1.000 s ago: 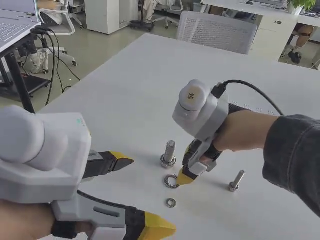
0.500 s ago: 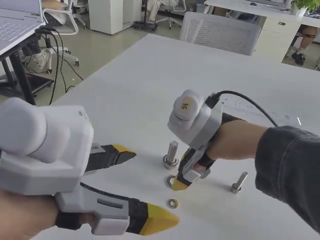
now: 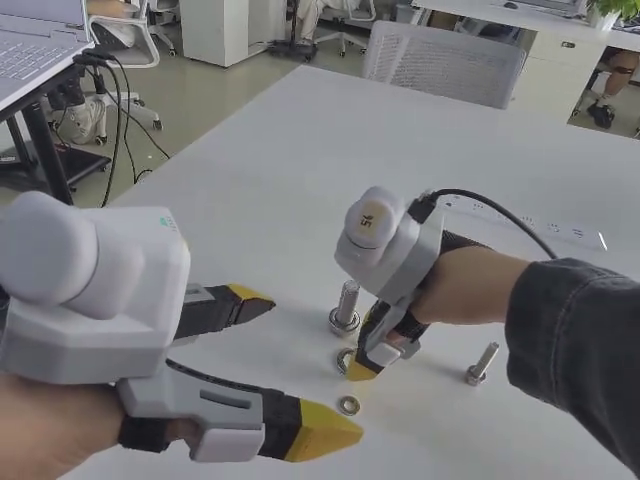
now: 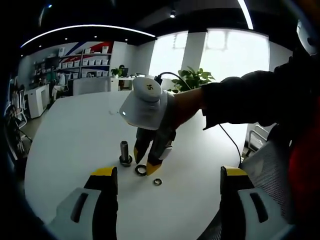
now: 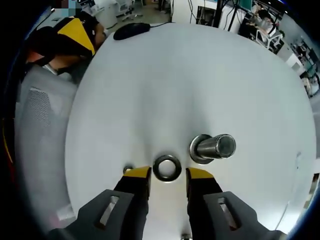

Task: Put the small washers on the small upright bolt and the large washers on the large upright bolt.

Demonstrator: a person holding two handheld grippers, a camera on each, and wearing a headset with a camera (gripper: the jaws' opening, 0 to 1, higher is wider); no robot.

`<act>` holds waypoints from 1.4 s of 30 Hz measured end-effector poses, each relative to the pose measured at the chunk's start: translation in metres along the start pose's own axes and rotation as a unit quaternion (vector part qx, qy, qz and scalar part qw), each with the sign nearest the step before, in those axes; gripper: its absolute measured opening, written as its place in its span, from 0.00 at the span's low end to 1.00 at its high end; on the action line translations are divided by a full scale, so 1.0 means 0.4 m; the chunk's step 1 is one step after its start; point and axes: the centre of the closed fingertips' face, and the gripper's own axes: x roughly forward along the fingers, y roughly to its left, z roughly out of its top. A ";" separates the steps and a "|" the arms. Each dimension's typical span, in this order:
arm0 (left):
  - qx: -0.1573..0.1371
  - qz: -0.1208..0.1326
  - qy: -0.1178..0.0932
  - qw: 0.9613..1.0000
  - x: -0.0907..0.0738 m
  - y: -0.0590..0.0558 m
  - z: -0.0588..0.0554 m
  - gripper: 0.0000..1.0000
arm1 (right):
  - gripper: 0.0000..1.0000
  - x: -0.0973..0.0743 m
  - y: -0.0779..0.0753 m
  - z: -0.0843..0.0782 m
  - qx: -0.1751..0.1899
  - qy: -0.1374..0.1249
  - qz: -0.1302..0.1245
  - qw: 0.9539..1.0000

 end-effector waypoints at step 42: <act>-0.001 -0.002 -0.005 1.000 -0.009 -0.007 0.001 0.84 | 0.24 -0.027 0.005 -0.022 -0.018 0.018 -0.014 1.000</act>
